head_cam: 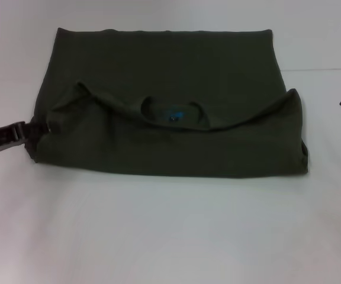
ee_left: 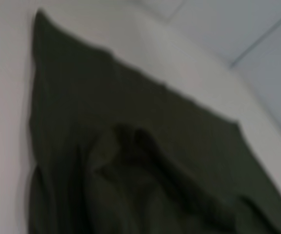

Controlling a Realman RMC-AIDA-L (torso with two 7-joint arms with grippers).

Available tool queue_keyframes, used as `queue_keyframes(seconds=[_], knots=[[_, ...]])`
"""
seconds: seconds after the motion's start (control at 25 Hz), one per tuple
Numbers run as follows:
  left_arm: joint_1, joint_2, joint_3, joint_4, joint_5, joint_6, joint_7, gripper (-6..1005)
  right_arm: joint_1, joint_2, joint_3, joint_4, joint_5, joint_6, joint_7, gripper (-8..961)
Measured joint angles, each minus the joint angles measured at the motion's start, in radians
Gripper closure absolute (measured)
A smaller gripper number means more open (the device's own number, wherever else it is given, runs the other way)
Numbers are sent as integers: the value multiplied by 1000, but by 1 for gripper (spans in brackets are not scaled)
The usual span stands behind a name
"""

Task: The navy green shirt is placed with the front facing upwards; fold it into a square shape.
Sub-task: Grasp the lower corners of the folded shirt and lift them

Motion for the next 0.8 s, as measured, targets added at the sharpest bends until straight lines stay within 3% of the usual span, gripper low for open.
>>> queue_keyframes(seconds=[0.12,0.28,0.6,0.8], knots=[[-42,14,5,5,112,2,-18,251,-11,2,-7,-7,-5,-8,0,7],[-58,16,9,4,135,-54,-14,247,-15,7,-20,-8,-5,-9,-3,7],[-60,3,45,-33,140,-172,31,239,-8,11,-23,-8,-31,-10,-1,7],[-61,-20,100,-45,141,-237,33,238,-5,13,-23,-8,-31,-10,-1,7]])
